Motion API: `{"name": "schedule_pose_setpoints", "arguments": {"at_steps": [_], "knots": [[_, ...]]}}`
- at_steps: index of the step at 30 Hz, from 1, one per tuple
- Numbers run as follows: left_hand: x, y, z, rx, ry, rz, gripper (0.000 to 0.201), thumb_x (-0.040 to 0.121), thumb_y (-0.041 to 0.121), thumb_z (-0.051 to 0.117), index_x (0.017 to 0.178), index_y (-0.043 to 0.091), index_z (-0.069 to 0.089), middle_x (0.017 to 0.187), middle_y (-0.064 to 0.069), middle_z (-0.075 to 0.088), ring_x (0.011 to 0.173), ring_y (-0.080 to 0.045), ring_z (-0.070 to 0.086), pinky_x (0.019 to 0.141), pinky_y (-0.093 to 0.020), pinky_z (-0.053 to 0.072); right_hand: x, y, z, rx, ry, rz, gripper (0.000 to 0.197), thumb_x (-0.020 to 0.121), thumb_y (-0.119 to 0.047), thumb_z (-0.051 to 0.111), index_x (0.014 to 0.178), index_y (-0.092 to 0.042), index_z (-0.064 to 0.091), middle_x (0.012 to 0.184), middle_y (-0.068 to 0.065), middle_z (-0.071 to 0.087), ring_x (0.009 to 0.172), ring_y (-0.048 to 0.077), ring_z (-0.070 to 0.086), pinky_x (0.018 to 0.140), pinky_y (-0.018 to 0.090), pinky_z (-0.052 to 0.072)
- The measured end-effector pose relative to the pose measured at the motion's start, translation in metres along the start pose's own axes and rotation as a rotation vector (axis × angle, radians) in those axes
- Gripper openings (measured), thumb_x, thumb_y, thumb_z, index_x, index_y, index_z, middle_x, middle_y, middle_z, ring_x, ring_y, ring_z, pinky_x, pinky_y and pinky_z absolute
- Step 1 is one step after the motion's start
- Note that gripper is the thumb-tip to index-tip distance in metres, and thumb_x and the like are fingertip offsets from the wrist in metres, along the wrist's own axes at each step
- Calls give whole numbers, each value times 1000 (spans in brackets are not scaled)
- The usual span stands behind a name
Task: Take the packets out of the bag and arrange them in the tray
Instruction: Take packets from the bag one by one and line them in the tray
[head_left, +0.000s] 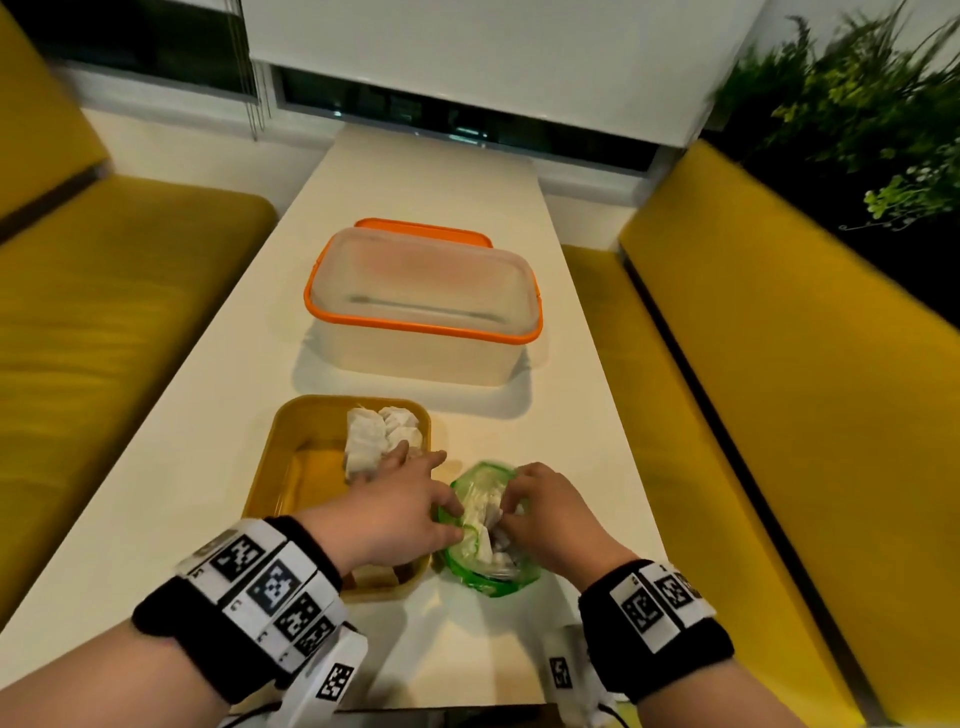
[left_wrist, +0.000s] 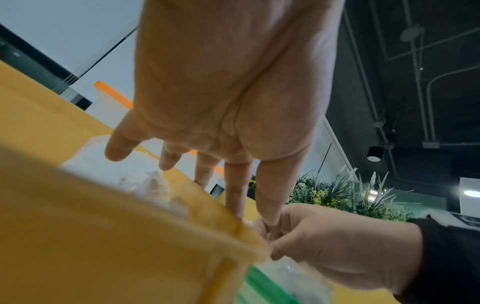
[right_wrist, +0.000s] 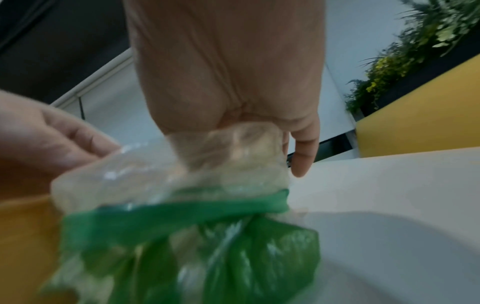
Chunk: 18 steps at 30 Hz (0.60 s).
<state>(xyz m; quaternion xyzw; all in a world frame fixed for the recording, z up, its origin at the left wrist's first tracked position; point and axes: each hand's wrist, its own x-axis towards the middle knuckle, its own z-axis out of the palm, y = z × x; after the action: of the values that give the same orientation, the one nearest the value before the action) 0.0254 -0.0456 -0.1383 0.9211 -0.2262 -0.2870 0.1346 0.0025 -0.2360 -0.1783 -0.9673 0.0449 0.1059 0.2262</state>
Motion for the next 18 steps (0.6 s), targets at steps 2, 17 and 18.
{"name": "schedule_pose_setpoints", "arguments": {"at_steps": [2, 17, 18], "knots": [[1, 1, 1, 12, 6, 1, 38, 87, 54, 53, 124, 44, 55, 160, 10, 4, 147, -27, -9, 115, -57, 10, 1, 0, -3, 55, 6, 2, 9, 73, -25, 70, 82, -25, 70, 125, -1, 54, 118, 20, 49, 98, 34, 42], [-11, 12, 4, 205, -56, 52, 48, 90, 49, 50, 136, 35, 45, 159, 14, 8, 145, -26, -18, 106, -69, -11, -8, -11, -7, 12, -18, 61, 10, 84, -35, 59, 81, -30, 67, 142, -11, 45, 130, 16, 37, 105, 36, 32], [-12, 11, 4, 206, -57, 56, 49, 90, 49, 49, 136, 34, 44, 159, 14, 8, 145, -26, -18, 106, -69, -11, -10, -10, -12, 50, 1, 63, 10, 84, -33, 61, 78, -29, 67, 139, -10, 47, 128, 16, 41, 104, 38, 35]]}}
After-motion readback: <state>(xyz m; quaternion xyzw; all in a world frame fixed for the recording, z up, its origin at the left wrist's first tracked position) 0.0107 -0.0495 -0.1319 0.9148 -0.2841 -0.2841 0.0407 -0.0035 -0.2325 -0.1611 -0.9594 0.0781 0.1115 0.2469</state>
